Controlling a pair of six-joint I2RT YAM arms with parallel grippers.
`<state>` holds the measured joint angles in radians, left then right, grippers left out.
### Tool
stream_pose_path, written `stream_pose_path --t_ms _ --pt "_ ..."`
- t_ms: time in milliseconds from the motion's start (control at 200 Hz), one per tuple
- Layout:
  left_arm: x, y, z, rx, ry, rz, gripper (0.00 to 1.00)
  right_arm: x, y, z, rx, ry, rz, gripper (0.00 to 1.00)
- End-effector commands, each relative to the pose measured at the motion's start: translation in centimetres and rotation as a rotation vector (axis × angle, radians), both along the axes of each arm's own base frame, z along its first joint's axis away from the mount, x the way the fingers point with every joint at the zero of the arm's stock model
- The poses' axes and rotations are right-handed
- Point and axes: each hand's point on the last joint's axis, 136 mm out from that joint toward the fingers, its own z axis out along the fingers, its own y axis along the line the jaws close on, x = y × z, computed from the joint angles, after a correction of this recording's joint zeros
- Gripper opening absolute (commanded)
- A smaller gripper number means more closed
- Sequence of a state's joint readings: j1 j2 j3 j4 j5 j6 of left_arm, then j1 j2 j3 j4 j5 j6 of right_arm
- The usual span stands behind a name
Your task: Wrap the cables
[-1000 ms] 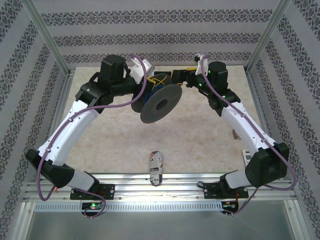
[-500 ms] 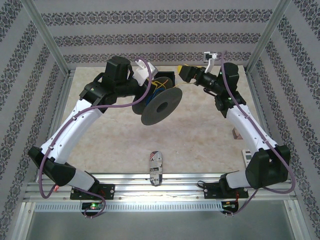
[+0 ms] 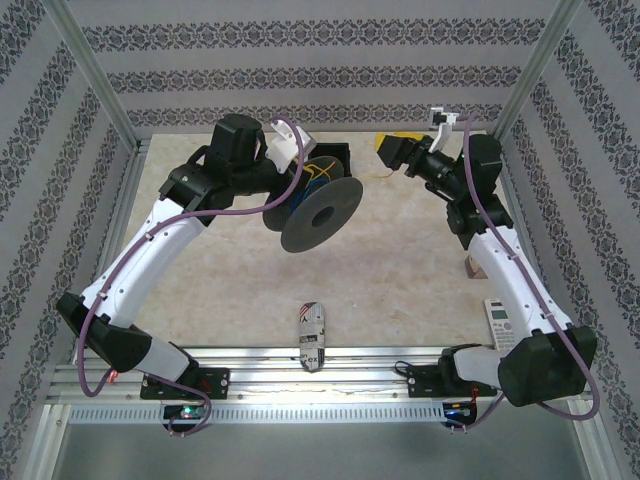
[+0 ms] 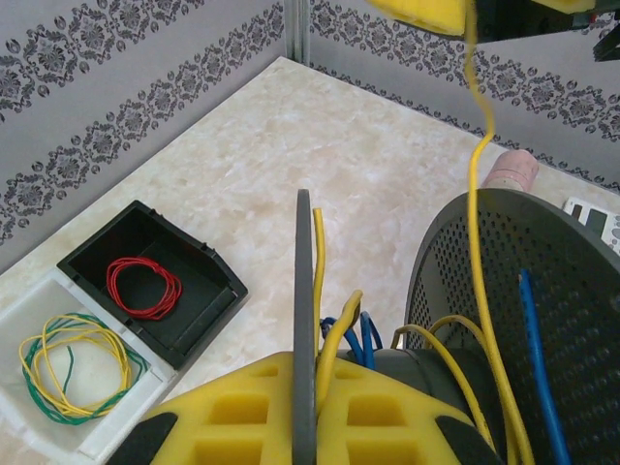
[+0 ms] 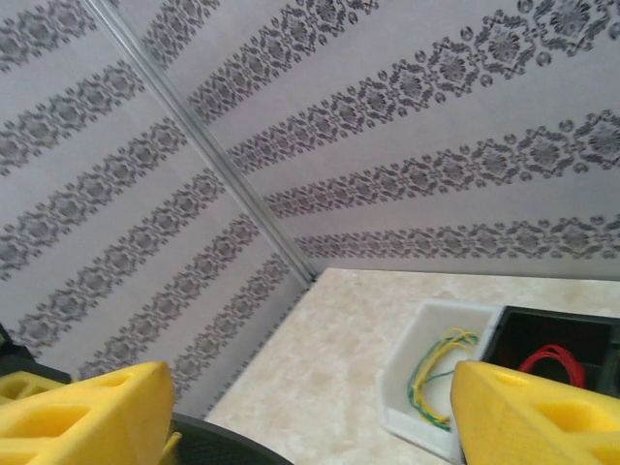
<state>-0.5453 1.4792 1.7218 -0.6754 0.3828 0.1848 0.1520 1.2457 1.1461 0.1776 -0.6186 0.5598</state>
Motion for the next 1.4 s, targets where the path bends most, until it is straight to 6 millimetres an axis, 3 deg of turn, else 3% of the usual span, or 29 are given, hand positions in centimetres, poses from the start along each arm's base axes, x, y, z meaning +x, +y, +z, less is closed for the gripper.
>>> stream_pose_path --t_ms 0,320,565,754,1064,1204,1394 --pt "-0.7 -0.6 2.1 -0.023 -0.065 -0.03 0.0 -0.3 -0.7 0.8 -0.087 -0.047 -0.024 0.75" --pt "-0.3 -0.4 0.4 0.098 -0.047 -0.017 0.0 -2.0 -0.4 1.3 -0.31 -0.065 -0.006 0.79" --pt "0.0 -1.2 -0.7 0.155 -0.024 -0.032 0.0 -2.7 1.6 -0.5 -0.517 -0.034 0.038 0.78" --pt "-0.1 -1.5 -0.5 0.164 -0.029 -0.04 0.0 -1.4 1.0 -2.9 -0.669 0.013 -0.023 0.77" --pt "-0.3 -1.8 0.1 0.173 -0.037 -0.052 0.0 -0.1 1.6 -5.3 -0.756 0.053 -0.021 0.73" --pt "-0.3 -1.9 -0.1 0.181 -0.03 -0.058 0.0 0.6 1.2 -5.2 -0.794 0.04 -0.069 0.64" --pt "-0.2 -1.9 -0.7 0.196 -0.019 -0.057 0.0 0.9 0.3 -4.0 -0.826 0.008 -0.135 0.22"
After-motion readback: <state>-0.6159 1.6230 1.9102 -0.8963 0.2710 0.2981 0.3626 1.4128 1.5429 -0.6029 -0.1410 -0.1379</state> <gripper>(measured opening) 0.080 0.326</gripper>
